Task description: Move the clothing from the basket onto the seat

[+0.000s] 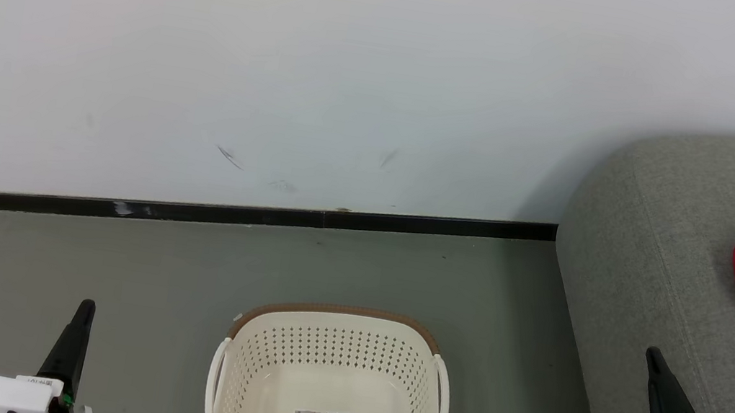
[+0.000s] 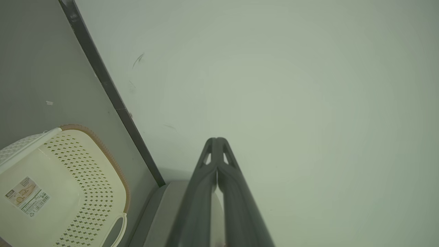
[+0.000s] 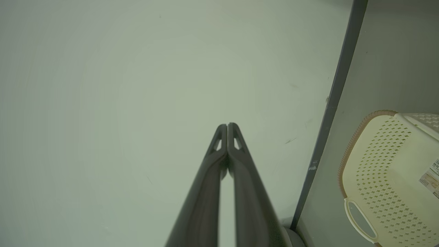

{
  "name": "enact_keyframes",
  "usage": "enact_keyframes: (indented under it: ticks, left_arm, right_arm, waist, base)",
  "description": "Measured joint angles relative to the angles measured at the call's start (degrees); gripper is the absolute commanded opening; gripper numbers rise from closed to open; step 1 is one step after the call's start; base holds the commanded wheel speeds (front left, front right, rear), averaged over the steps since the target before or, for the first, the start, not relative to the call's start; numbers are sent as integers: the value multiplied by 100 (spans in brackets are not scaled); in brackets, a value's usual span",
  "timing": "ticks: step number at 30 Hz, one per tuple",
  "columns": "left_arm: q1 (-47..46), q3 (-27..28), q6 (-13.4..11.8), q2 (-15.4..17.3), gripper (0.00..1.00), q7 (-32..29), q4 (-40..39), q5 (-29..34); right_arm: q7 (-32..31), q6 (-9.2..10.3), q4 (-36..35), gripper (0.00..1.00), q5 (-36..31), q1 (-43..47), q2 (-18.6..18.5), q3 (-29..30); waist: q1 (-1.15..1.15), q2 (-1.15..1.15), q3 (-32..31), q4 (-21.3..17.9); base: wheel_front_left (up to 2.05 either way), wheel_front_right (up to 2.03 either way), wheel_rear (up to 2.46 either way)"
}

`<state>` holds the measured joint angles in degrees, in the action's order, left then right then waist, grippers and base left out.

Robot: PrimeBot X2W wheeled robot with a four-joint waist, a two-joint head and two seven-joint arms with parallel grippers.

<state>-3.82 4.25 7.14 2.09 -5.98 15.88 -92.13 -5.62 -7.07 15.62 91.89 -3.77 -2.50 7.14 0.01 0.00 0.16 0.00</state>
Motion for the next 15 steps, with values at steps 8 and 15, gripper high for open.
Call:
enact_keyframes:
  ticks: [8, 15]
  left_arm:
    - [0, 0, 1, 0, 0, 0, -1, 0]
    - [0, 1, 1, 0, 0, 0, -2, 0]
  right_arm:
    - [0, 0, 0, 0, 0, 0, 0, 1]
    - [0, 0, 0, 0, 0, 0, 0, 1]
  waist:
    - [0, 0, 0, 0]
    - [0, 0, 0, 0]
  base:
    - [0, 0, 0]
    - [0, 0, 0]
